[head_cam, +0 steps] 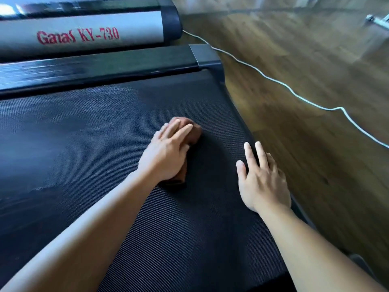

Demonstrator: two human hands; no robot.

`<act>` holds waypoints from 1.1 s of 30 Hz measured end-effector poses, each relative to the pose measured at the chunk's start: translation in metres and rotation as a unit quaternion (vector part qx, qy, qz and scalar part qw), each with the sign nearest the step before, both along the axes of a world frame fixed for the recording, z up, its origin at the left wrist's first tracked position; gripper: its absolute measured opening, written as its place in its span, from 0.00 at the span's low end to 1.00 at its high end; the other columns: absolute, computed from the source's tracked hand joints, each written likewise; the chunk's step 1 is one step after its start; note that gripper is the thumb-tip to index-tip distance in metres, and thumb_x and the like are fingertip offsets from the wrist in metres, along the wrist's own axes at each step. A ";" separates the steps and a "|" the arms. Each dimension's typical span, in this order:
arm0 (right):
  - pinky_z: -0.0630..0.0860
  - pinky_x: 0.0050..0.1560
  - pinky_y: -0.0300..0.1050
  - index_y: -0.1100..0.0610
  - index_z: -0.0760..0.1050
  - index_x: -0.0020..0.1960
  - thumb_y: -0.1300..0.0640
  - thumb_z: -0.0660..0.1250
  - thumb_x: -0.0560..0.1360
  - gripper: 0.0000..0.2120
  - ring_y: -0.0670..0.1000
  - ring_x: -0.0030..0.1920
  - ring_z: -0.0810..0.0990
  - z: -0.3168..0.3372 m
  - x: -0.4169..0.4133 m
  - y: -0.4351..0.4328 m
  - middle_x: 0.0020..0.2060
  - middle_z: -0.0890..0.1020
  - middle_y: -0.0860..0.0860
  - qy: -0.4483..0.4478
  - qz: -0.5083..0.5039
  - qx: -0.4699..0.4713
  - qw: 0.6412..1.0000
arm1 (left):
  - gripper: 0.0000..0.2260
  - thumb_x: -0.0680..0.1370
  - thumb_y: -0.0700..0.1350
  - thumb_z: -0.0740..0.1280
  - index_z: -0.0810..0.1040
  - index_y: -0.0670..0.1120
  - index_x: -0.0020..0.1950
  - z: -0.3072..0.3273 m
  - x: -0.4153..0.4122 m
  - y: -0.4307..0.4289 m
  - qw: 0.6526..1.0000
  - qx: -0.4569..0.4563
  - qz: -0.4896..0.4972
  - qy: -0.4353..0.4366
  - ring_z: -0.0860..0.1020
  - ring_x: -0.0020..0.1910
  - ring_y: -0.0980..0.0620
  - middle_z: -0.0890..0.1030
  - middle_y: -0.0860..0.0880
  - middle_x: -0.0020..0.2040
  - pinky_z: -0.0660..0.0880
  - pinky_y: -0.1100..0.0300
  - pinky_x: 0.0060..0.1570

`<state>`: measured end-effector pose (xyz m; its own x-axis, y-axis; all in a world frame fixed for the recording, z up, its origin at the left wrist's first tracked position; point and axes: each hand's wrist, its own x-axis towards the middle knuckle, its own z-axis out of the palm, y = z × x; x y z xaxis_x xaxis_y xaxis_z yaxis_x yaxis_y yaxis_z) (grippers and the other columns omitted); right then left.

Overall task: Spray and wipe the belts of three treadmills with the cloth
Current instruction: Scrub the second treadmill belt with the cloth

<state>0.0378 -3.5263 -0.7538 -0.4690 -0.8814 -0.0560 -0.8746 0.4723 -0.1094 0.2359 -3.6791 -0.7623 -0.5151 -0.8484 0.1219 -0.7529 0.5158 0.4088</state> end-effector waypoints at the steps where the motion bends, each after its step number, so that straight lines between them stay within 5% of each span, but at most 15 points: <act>1: 0.60 0.72 0.55 0.43 0.43 0.80 0.39 0.40 0.81 0.29 0.55 0.78 0.55 0.000 0.000 0.000 0.80 0.47 0.47 0.001 -0.002 0.001 1.000 | 0.25 0.81 0.49 0.64 0.64 0.55 0.78 0.000 0.014 -0.010 1.000 -0.002 0.029 0.000 0.57 0.79 0.41 0.59 0.49 0.80 0.52 0.50 0.78; 7: 0.61 0.72 0.56 0.44 0.43 0.81 0.39 0.40 0.81 0.29 0.56 0.78 0.56 0.000 0.000 0.000 0.81 0.47 0.48 -0.002 0.004 0.001 1.000 | 0.25 0.81 0.46 0.62 0.64 0.50 0.78 0.005 0.072 -0.094 0.983 -0.007 0.182 -0.007 0.57 0.78 0.43 0.59 0.44 0.80 0.52 0.50 0.78; 18: 0.64 0.70 0.54 0.45 0.43 0.81 0.39 0.41 0.81 0.29 0.57 0.77 0.58 -0.002 0.001 -0.002 0.81 0.47 0.49 0.020 0.014 0.003 1.000 | 0.23 0.78 0.46 0.61 0.67 0.51 0.75 0.018 0.004 -0.179 0.973 0.034 0.229 -0.002 0.62 0.74 0.39 0.65 0.43 0.76 0.60 0.48 0.74; 22: 0.62 0.71 0.55 0.44 0.41 0.80 0.39 0.41 0.82 0.29 0.56 0.78 0.56 -0.002 0.000 -0.002 0.81 0.45 0.48 0.007 0.014 0.004 1.000 | 0.24 0.79 0.46 0.60 0.65 0.51 0.76 0.020 -0.042 -0.178 0.984 0.045 0.169 -0.010 0.62 0.75 0.39 0.63 0.43 0.77 0.60 0.48 0.73; 26: 0.60 0.72 0.54 0.43 0.39 0.80 0.39 0.40 0.82 0.29 0.55 0.79 0.54 0.000 0.000 -0.002 0.80 0.43 0.47 0.002 0.012 0.009 1.000 | 0.23 0.80 0.49 0.61 0.66 0.55 0.76 0.018 -0.100 -0.140 1.000 0.013 -0.003 0.005 0.62 0.75 0.43 0.62 0.51 0.78 0.58 0.52 0.74; 33: 0.58 0.74 0.54 0.42 0.39 0.80 0.39 0.41 0.82 0.28 0.54 0.79 0.50 0.006 0.000 -0.003 0.80 0.41 0.45 -0.030 0.002 0.020 0.999 | 0.23 0.79 0.49 0.63 0.69 0.52 0.76 0.004 -0.090 -0.039 0.970 -0.039 -0.238 0.017 0.62 0.77 0.49 0.66 0.50 0.78 0.56 0.53 0.77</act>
